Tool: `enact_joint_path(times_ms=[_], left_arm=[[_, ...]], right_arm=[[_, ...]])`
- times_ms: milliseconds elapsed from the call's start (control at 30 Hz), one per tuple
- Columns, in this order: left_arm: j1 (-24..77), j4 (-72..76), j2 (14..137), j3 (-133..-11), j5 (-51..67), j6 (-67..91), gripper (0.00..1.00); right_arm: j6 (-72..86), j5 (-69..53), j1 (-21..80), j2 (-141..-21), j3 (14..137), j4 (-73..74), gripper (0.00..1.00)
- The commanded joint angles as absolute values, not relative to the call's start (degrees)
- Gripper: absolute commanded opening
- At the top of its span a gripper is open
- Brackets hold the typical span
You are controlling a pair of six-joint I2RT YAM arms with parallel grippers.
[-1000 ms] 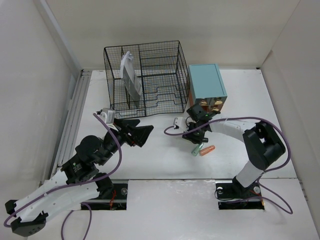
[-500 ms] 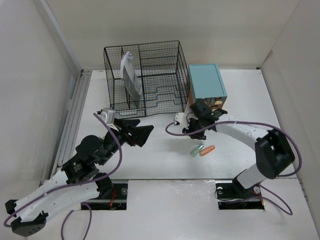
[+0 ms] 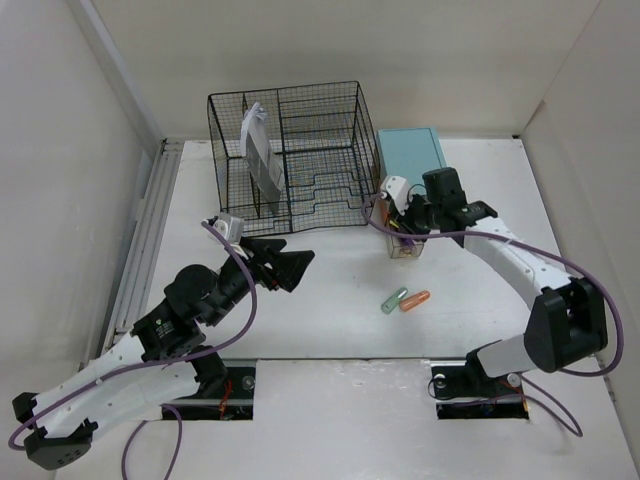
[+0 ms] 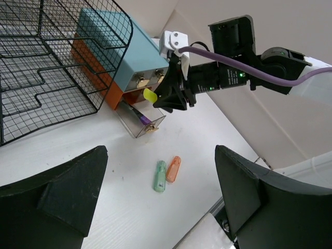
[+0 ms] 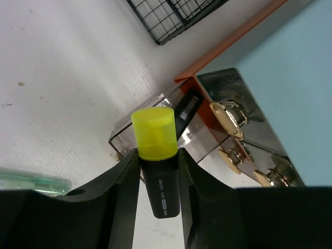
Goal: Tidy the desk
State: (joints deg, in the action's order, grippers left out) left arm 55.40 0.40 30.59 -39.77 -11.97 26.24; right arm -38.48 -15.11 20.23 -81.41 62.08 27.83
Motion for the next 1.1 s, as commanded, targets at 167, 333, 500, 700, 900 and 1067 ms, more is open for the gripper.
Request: enact_joint_path(times_ms=[167,333,500,700,900,1067], left_arm=[[55.5,3.2,30.3,-39.8,-11.3,26.2,0.82],[55.5,2.6,30.3,-39.8,-11.3,26.2,0.82],[55.5,2.6,30.3,-39.8,-11.3,26.2,0.82],[55.5,2.6,29.8,-39.8,-11.3,26.2,0.82],[55.5,2.6,29.8,-39.8,-11.3,26.2,0.82],[55.5,2.6,29.8,-39.8,-11.3,26.2,0.82]], right_arm=[[-35.5,-9.6,20.3,-85.8,63.9,22.2,0.06],[-35.0,-7.6,20.3,-88.3,64.4,21.2,0.06],[-34.5,-7.6,20.3,-89.4,64.4,21.2,0.16],[-34.5,-7.6,20.3,-89.9,65.5,22.3,0.51],[-34.5,-10.3,20.3,-86.1,65.5,23.5,0.54],[-36.9,-16.0,20.3,-82.0,64.9,26.6,0.24]])
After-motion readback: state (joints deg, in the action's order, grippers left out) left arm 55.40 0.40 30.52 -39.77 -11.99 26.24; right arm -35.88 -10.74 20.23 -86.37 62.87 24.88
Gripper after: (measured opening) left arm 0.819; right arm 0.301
